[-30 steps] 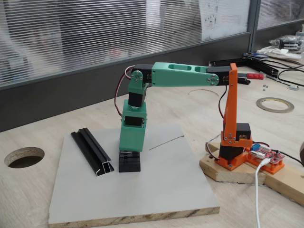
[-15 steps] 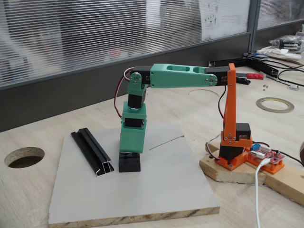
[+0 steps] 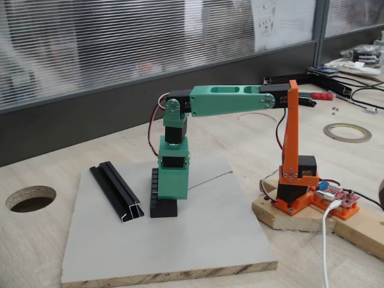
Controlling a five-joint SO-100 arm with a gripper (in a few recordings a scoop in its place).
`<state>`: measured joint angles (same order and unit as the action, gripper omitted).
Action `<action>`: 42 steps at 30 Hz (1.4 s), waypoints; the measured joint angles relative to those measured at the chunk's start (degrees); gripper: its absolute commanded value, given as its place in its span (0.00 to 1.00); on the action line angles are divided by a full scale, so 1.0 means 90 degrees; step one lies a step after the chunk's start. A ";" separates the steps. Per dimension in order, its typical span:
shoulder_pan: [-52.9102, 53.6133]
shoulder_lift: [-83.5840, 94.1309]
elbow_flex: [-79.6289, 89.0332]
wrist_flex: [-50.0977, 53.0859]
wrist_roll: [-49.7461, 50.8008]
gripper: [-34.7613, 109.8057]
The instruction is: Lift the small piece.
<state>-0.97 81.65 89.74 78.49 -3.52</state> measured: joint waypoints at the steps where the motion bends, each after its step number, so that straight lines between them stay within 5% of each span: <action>1: 0.0107 0.0000 0.0000 0.0000 0.0000 0.52; 42: 0.0361 -0.0234 0.0049 -0.0537 0.0000 0.52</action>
<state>2.29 79.54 90.18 73.65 -3.52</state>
